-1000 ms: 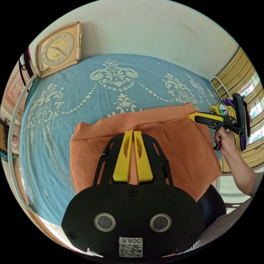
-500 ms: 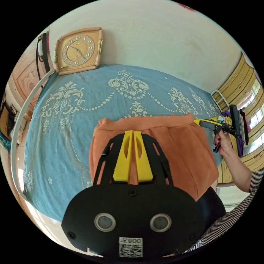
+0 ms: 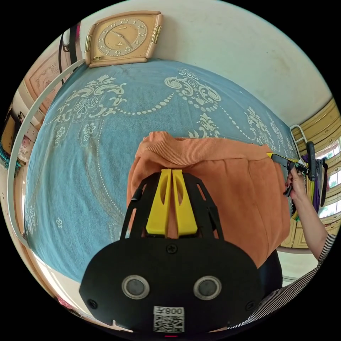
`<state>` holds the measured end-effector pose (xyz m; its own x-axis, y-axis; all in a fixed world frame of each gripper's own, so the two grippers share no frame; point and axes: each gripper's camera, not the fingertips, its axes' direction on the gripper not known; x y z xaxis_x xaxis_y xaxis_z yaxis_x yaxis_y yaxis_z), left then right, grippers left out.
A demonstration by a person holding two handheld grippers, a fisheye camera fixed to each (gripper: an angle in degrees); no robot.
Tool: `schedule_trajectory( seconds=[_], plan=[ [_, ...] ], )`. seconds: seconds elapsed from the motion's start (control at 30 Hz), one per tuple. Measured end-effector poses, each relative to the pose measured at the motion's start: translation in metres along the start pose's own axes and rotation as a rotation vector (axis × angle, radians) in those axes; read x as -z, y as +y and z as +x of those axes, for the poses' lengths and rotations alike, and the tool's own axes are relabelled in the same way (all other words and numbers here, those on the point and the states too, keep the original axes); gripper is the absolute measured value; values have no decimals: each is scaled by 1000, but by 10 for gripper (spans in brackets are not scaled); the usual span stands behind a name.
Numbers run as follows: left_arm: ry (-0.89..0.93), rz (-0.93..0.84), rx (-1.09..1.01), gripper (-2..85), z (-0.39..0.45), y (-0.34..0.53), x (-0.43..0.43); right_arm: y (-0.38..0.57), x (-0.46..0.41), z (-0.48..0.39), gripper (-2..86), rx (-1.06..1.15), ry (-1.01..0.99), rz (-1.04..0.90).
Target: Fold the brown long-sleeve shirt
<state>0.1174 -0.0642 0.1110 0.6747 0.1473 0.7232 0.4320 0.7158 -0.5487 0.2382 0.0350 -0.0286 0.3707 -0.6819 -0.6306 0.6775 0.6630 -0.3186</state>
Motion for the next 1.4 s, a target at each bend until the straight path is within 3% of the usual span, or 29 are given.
schedule_trajectory(
  seconds=[0.3, 0.57, 0.73, 1.0, 1.17, 1.4],
  plan=[
    [45, 109, -86, 4, 29, 38, 55, 50, 52, -6, 1, 53, -105, 155],
    [-14, -57, -112, 3, 33, 47, 20, 81, -13, -19, 1, 91, -31, -90],
    [-39, -87, -153, 3, 39, 52, 27, 87, -18, -14, 1, 49, -75, -84],
    [-79, 77, -238, 4, 67, 104, 91, 134, 33, -35, 1, 91, -134, 76],
    [-86, -112, -272, 3, 76, 132, 53, 168, -4, -55, 1, 142, -98, -79],
    [-85, -152, -266, 2, 73, 136, 70, 174, -34, -54, 0, 103, -107, -169]
  ],
)
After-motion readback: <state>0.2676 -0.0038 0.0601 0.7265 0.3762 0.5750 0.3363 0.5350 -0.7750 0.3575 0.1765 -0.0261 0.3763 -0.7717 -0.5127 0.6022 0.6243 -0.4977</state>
